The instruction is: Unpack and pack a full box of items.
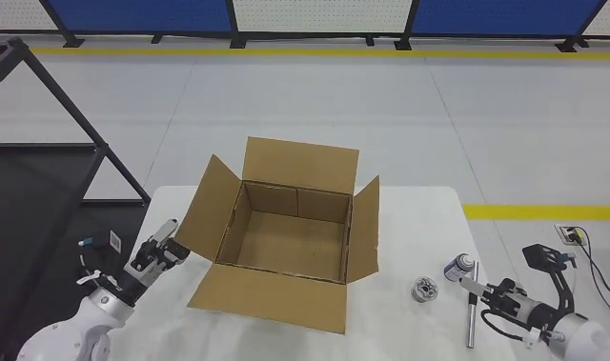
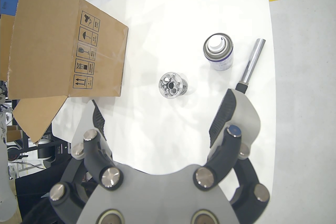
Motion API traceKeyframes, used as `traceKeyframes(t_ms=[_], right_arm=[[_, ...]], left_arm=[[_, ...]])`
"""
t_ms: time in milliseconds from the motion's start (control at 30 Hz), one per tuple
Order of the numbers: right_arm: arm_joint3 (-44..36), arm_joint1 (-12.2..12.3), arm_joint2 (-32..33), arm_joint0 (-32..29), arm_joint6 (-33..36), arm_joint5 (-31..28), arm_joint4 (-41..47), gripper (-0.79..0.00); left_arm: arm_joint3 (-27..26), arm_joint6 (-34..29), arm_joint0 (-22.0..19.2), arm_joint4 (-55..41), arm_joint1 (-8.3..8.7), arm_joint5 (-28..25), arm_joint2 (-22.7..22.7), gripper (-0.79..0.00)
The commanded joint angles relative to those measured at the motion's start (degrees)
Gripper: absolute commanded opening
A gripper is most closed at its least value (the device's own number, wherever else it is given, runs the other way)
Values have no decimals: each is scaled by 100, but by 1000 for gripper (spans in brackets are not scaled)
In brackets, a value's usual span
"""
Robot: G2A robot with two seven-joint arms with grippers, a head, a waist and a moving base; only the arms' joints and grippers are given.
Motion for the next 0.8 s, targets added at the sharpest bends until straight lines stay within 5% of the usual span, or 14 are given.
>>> traceKeyframes(t_ms=[0,33,67,100,233,767], right_arm=[[0,0,0,0,0,0,0,0],[0,0,0,0,0,0,0,0],[0,0,0,0,0,0,0,0],[0,0,0,0,0,0,0,0],[0,0,0,0,0,0,0,0],[0,0,0,0,0,0,0,0]], left_arm=[[7,147,0,183,-4,-64,43,0],[22,218,0,254,-8,-94,65,0],[29,266,-1,315,-11,-114,94,-151],[31,304,-7,375,-14,-139,119,-416],[30,432,-18,538,-27,-225,215,-763],[-118,508,199,733,-45,-403,238,-785]])
